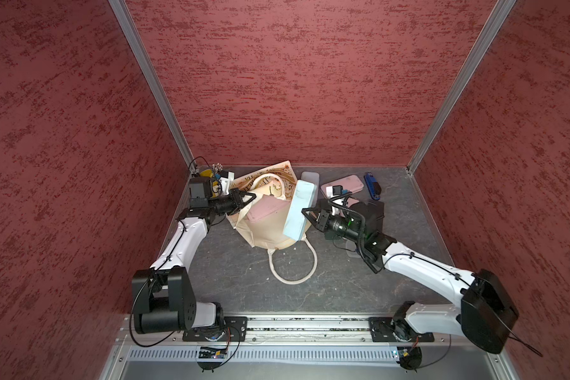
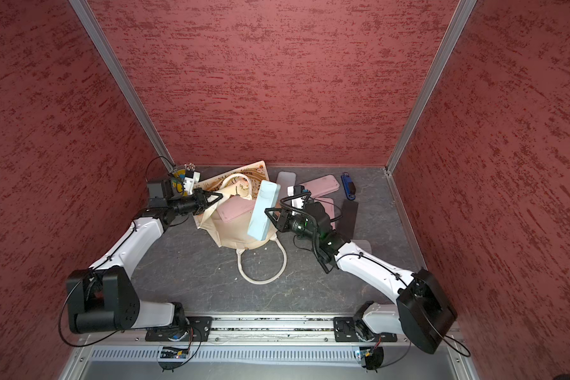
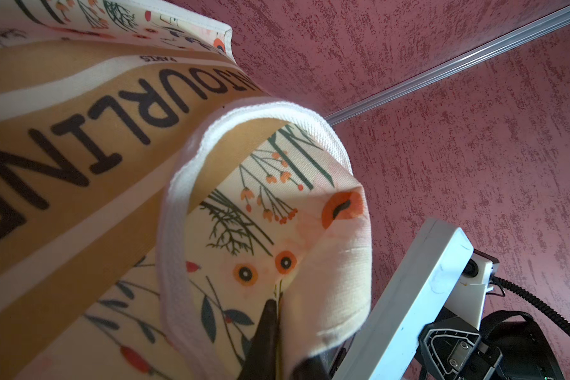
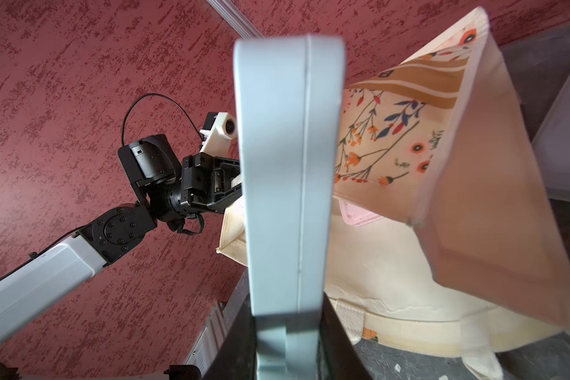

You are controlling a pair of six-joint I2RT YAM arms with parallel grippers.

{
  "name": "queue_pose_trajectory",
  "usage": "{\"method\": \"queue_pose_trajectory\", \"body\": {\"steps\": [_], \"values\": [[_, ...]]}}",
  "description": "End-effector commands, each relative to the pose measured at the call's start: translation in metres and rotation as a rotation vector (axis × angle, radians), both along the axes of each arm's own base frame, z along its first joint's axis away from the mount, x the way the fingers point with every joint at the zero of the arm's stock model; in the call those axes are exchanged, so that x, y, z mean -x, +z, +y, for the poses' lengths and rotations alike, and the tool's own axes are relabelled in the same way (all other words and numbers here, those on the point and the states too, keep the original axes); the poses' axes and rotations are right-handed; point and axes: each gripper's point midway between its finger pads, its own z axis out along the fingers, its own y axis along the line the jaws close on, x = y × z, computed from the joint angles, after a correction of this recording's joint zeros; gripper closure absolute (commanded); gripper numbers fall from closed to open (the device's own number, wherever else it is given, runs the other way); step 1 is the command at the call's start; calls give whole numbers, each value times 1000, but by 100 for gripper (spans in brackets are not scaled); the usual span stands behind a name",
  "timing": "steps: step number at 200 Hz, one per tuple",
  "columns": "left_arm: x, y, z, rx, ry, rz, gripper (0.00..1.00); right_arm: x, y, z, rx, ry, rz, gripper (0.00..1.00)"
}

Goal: Take out the pencil case from the canvas bag
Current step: Place the pencil case at the center of the board.

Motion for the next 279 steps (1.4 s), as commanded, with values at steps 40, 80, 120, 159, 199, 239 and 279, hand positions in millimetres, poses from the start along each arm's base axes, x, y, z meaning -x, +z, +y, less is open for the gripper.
{"method": "queue_pose_trajectory", "body": {"steps": [40, 80, 120, 159, 199, 239, 279], "values": [[4, 6, 3, 1, 5, -17, 98, -15, 7, -57, 139, -177, -39, 100], [5, 10, 7, -18, 11, -35, 97, -34, -25, -88, 269, -243, 47, 100], [5, 12, 15, -17, 25, -40, 97, -51, -71, -96, 350, -222, 162, 100], [5, 14, 19, -24, 38, -47, 97, -66, -100, -88, 388, -160, 230, 100], [4, 14, 18, -7, 34, -43, 97, -76, -128, -69, 420, -54, 299, 100], [4, 12, 18, -2, 37, -34, 97, -79, -152, -61, 454, 2, 358, 100], [3, 11, 17, -2, 35, -31, 97, -80, -169, -56, 496, 55, 419, 100]]}}
